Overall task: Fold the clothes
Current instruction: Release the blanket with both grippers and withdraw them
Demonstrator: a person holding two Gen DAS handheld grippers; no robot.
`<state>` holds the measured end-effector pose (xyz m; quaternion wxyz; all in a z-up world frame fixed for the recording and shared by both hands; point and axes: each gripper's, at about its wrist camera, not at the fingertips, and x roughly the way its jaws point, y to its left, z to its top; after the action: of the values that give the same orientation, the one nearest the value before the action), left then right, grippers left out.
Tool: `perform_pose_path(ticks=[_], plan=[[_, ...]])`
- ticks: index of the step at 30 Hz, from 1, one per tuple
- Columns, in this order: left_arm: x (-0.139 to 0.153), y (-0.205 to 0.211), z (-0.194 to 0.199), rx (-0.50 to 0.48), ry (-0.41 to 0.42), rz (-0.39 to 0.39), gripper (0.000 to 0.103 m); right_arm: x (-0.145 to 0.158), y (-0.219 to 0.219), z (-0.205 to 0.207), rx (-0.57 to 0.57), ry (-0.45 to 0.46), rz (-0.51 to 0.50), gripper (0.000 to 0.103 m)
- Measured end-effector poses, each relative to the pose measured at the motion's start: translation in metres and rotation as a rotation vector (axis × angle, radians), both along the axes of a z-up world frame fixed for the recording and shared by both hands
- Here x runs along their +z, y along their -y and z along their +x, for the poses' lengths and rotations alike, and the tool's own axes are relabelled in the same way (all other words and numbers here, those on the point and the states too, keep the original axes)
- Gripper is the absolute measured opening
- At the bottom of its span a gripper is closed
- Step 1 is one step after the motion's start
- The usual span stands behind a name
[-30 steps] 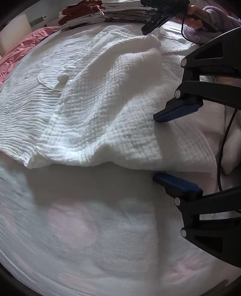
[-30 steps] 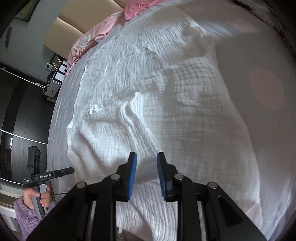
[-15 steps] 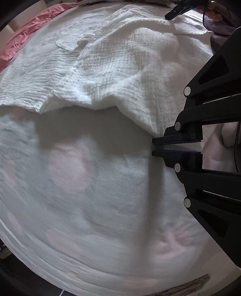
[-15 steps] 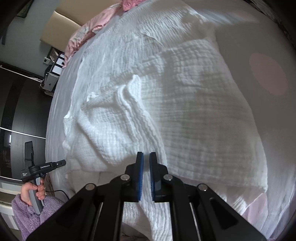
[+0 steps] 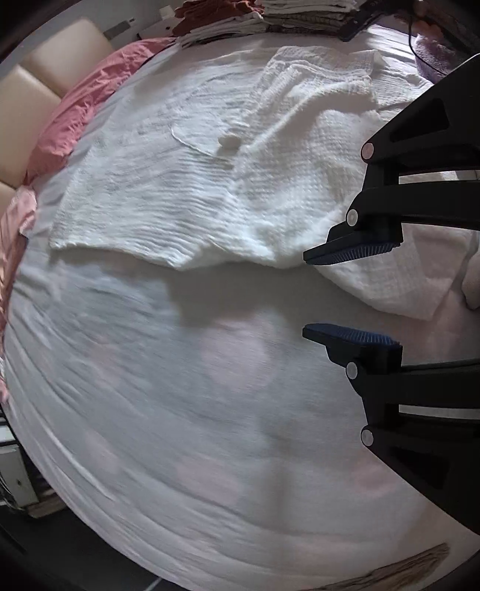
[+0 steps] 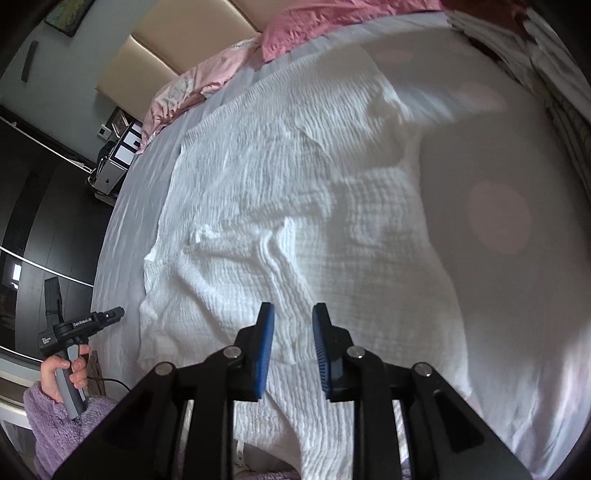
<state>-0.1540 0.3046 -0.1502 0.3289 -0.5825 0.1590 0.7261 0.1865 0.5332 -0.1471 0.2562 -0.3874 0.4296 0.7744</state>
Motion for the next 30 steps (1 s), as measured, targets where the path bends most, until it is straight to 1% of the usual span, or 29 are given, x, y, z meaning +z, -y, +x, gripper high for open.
perform_pose_path(ticks=[2,3,5,7,9,11,13,14,16,18,20,23,26,28,30], plan=[[0.016,-0.028,-0.016,-0.086,-0.042,0.001,0.035,0.014,-0.017,-0.012,0.058,0.022,0.034,0.022],[0.022,-0.032,-0.028,-0.124,-0.054,0.005,0.035,0.02,-0.029,-0.02,0.094,0.042,0.057,0.022],[0.032,-0.053,-0.049,-0.193,-0.081,0.009,0.035,0.031,-0.057,-0.036,0.152,0.083,0.115,0.022],[0.041,-0.084,-0.073,-0.265,-0.132,0.009,0.035,0.042,-0.085,-0.052,0.21,0.125,0.173,0.022],[0.046,-0.107,-0.097,-0.295,-0.188,0.008,0.035,0.046,-0.113,-0.067,0.264,0.173,0.244,0.024],[0.039,-0.139,-0.121,-0.303,-0.201,0.008,0.035,0.045,-0.143,-0.087,0.318,0.23,0.313,0.026],[0.033,-0.171,-0.145,-0.311,-0.213,0.008,0.035,0.037,-0.175,-0.106,0.329,0.289,0.347,0.026],[0.029,-0.186,-0.156,-0.315,-0.219,0.007,0.035,0.032,-0.193,-0.114,0.323,0.29,0.334,0.027],[0.014,-0.216,-0.176,-0.316,-0.227,-0.004,0.035,0.021,-0.233,-0.126,0.3,0.282,0.297,0.032],[-0.004,-0.243,-0.197,-0.304,-0.227,-0.012,0.035,0.008,-0.275,-0.141,0.255,0.268,0.257,0.043],[-0.021,-0.268,-0.218,-0.283,-0.218,-0.015,0.035,-0.006,-0.315,-0.155,0.203,0.261,0.234,0.046],[-0.048,-0.298,-0.244,-0.243,-0.176,0.008,0.035,-0.028,-0.363,-0.175,0.149,0.265,0.215,0.047],[-0.067,-0.318,-0.26,-0.204,-0.145,0.037,0.035,-0.048,-0.404,-0.19,0.1,0.262,0.203,0.047],[-0.075,-0.327,-0.265,-0.188,-0.135,0.045,0.035,-0.057,-0.422,-0.199,0.08,0.259,0.2,0.047],[-0.079,-0.336,-0.266,-0.187,-0.148,0.055,0.035,-0.063,-0.433,-0.207,0.073,0.259,0.202,0.047]])
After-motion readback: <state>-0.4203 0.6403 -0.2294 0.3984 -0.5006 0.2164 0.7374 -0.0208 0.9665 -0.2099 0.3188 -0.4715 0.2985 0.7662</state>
